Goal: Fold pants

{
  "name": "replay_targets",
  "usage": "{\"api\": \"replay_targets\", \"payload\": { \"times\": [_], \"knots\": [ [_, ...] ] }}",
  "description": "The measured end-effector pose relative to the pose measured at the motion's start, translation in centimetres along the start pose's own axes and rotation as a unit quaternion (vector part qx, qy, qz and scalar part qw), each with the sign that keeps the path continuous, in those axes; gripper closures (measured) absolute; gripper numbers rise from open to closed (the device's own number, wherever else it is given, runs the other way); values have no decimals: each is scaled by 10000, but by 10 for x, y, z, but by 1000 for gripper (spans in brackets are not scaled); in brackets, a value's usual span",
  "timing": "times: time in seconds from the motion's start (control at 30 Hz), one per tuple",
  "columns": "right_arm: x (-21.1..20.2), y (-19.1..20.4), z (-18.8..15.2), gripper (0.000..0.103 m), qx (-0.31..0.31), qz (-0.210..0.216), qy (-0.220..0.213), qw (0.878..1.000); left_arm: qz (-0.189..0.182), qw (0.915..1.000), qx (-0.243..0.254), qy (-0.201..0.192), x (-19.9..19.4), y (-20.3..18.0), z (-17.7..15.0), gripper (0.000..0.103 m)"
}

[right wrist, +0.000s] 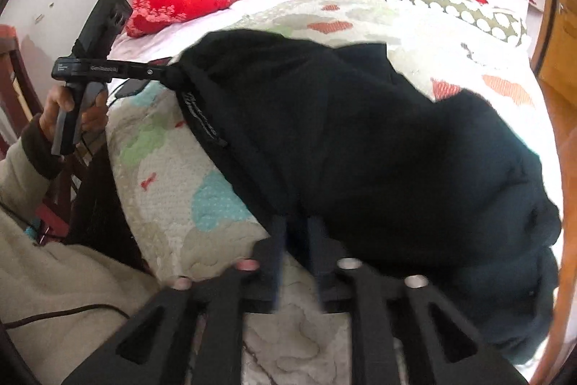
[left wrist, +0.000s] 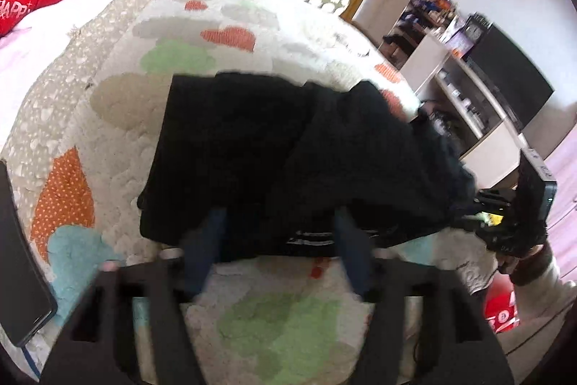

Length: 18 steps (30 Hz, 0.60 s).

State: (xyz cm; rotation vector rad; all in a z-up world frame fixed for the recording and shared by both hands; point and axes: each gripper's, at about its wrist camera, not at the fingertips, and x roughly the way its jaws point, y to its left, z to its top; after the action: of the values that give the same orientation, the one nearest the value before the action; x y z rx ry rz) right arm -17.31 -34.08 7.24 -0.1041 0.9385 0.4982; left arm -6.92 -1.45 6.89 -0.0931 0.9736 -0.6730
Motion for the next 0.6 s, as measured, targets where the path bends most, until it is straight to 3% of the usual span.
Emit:
{"api": "replay_targets", "payload": {
  "times": [0.07, 0.1, 0.3, 0.37, 0.5, 0.6],
  "knots": [
    [-10, 2, 6, 49, 1, 41, -197, 9998, 134, 9997, -48, -173, -11, 2, 2, 25],
    [-13, 2, 9, 49, 46, 99, -314, 9994, 307, 9991, -76, -277, -16, 5, 5, 22],
    [5, 13, 47, 50, 229, 604, -879, 9940, 949, 9944, -345, -311, -2, 21, 28, 21],
    [22, 28, 59, 52, 37, 721, -892, 9934, 1059, 9936, -318, -243, 13, 21, 34, 21],
    [59, 48, 72, 52, -16, 786, -770, 9939, 1706, 9851, -226, 49, 46, 26, 44, 21],
    [84, 58, 61, 51, 19, 1025, -255, 9944, 1630, 9854, -467, 142, 57, 38, 46, 21]
  ]
}}
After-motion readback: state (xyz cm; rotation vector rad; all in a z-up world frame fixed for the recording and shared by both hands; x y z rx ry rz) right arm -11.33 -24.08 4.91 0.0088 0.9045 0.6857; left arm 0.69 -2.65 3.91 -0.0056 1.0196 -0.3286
